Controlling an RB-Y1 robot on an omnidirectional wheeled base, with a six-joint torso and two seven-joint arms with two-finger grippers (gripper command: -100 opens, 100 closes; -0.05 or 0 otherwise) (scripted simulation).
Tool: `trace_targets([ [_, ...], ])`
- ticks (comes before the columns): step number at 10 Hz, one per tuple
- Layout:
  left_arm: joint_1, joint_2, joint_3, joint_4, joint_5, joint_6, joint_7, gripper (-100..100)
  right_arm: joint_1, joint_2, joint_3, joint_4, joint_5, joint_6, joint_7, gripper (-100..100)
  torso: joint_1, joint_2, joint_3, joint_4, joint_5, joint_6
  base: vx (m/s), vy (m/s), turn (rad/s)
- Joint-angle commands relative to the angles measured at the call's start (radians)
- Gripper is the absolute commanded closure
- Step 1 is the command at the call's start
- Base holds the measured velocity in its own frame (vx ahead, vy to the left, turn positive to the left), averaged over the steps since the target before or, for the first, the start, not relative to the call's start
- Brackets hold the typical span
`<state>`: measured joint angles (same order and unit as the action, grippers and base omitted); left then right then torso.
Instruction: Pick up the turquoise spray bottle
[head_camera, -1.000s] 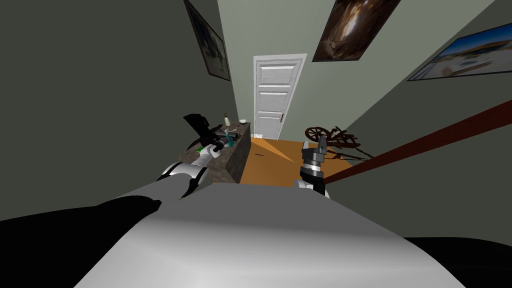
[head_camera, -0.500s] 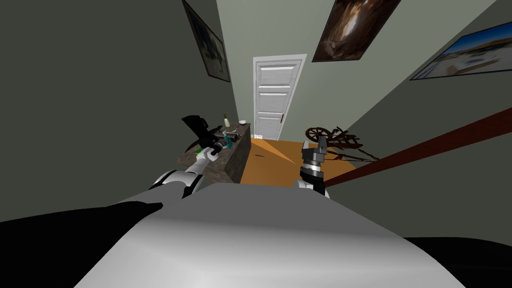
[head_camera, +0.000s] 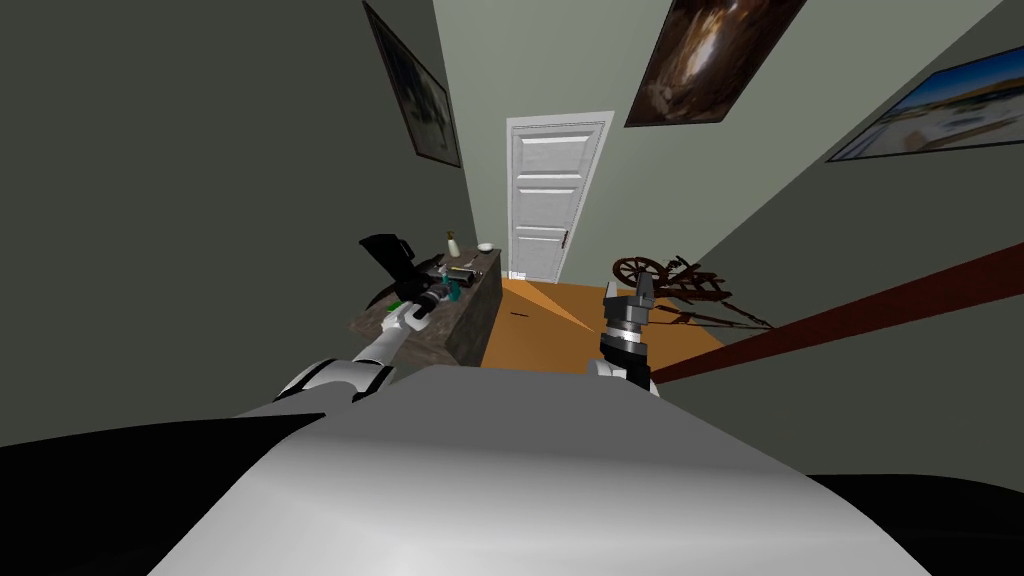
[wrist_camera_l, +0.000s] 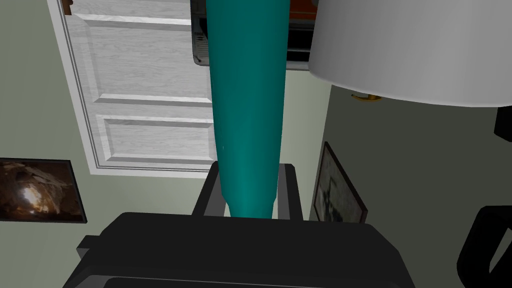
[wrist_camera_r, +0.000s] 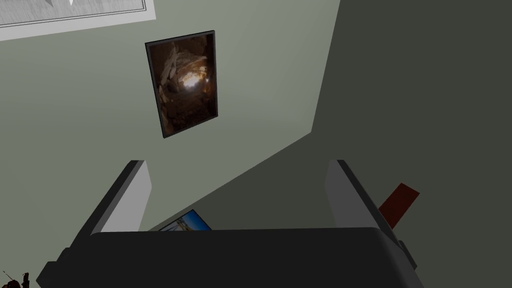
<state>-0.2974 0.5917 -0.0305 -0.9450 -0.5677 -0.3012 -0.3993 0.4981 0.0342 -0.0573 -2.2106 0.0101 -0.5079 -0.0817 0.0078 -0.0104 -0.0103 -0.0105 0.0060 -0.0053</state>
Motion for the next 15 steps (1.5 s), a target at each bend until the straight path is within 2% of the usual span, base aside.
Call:
trace_targets([
  [1,0.05,0.009,-0.008,-0.05,0.002,0.014,0.01,100,0.0,0.0,0.0,0.0,0.0,0.0,0.0,0,0.0,0.0,0.0,0.0,0.0,0.0,0.052,-0.012,0.0],
  [3,0.067,0.009,-0.008,-0.097,0.002,0.014,0.01,100,0.0,0.0,0.0,0.0,0.0,0.0,0.0,0,0.002,0.003,0.0,-0.003,0.003,0.0,0.0,0.002,0.005],
  [4,0.107,0.03,0.002,-0.124,0.013,0.033,0.02,100,0.0,0.0,0.0,0.0,0.0,0.0,0.0,0,0.002,0.004,0.0,-0.003,0.003,0.001,0.068,-0.012,0.002],
  [6,0.17,0.03,0.002,-0.204,0.013,0.033,0.02,100,0.0,0.0,0.0,0.0,0.0,0.0,0.0,0,0.002,-0.002,-0.003,-0.004,0.003,0.0,0.078,-0.012,0.015],
  [7,0.17,0.03,0.002,-0.217,0.013,0.033,0.02,100,0.0,0.0,0.0,0.0,0.0,0.0,0.0,0,0.002,-0.001,-0.002,-0.004,0.003,0.001,0.008,0.0,-0.003],
  [8,0.215,0.051,0.012,-0.256,0.024,0.052,0.03,100,0.0,0.0,0.0,0.0,0.0,0.0,0.0,0,0.002,0.001,-0.001,-0.003,0.003,0.001,0.076,-0.009,0.008],
  [11,0.274,0.051,0.012,-0.315,0.024,0.052,0.03,100,0.0,0.0,0.0,0.0,0.0,0.0,0.0,0,0.002,-0.001,-0.003,-0.005,0.003,-0.001,0.052,-0.004,0.006],
  [12,0.274,0.051,0.012,-0.337,0.024,0.052,0.03,100,0.0,0.0,0.0,0.0,0.0,0.0,0.0,0,0.002,0.002,-0.002,-0.006,0.004,-0.001,-0.009,-0.004,0.01],
  [13,0.317,0.073,0.021,-0.366,0.036,0.071,0.04,100,0.0,0.0,0.0,0.0,0.0,0.0,0.0,0,0.002,0.003,-0.002,-0.006,0.005,0.0,0.069,-0.014,0.008],
  [15,0.377,0.073,0.021,-0.448,0.036,0.071,0.04,100,0.0,0.0,0.0,0.0,0.0,0.0,0.0,0,0.002,-0.002,-0.004,-0.007,0.005,0.0,0.069,-0.008,0.019],
])
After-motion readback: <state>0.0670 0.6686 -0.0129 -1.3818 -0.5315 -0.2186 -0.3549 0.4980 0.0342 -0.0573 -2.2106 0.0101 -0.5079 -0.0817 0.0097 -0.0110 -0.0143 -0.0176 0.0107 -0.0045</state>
